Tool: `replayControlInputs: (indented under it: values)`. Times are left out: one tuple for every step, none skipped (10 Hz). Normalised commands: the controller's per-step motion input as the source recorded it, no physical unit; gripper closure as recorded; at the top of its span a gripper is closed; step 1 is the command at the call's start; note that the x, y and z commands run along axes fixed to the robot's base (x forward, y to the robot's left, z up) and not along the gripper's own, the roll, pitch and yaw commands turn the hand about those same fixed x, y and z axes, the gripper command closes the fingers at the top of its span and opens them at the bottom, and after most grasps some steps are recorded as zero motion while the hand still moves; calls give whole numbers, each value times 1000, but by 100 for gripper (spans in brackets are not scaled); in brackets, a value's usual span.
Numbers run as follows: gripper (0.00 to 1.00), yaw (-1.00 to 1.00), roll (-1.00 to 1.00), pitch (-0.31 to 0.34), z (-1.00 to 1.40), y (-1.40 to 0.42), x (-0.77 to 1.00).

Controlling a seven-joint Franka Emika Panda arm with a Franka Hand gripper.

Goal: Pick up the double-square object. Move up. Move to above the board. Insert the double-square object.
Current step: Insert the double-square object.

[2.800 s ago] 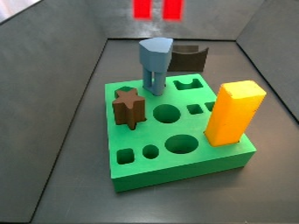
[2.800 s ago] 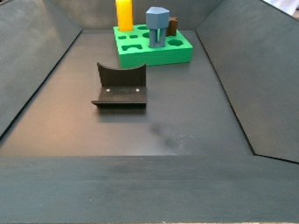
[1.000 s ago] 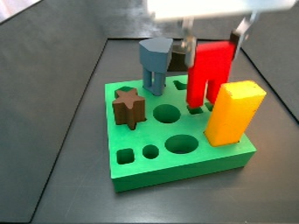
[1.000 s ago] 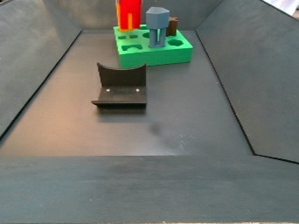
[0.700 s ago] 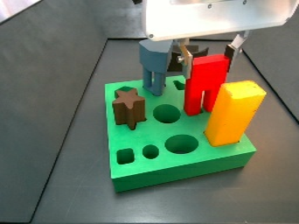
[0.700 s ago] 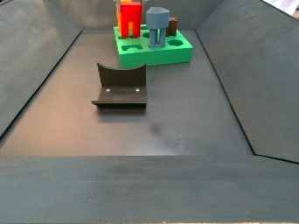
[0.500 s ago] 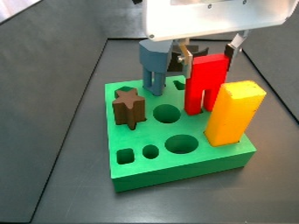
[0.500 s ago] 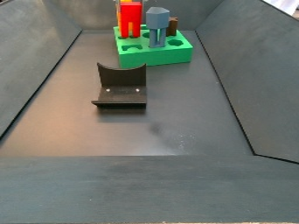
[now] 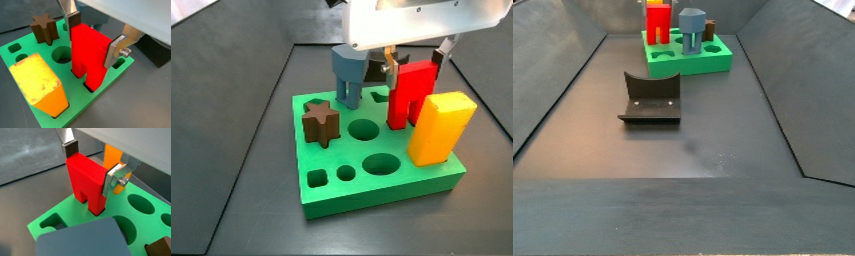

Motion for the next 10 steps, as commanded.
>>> replayControlInputs:
  values:
    - [100,-143,351,-137,-571,-340,-280]
    - [100,-189,356,-139,-557,-349,-251]
    - [100,-166,404,-131,-483,-277,-274]
    - [100,-149,484,-41,-414,-291,-20]
    - [100,-140,480,-61,-431,-311,0]
    - [100,-109,436,-104,-494,-360,0]
    - [100,0,351,-131,-574,-329,17]
    - [100,0,0,-101,-63,0,0]
    - [100,0,0,9,0,0,0]
    - [100,97,333,120,-520,-126,106]
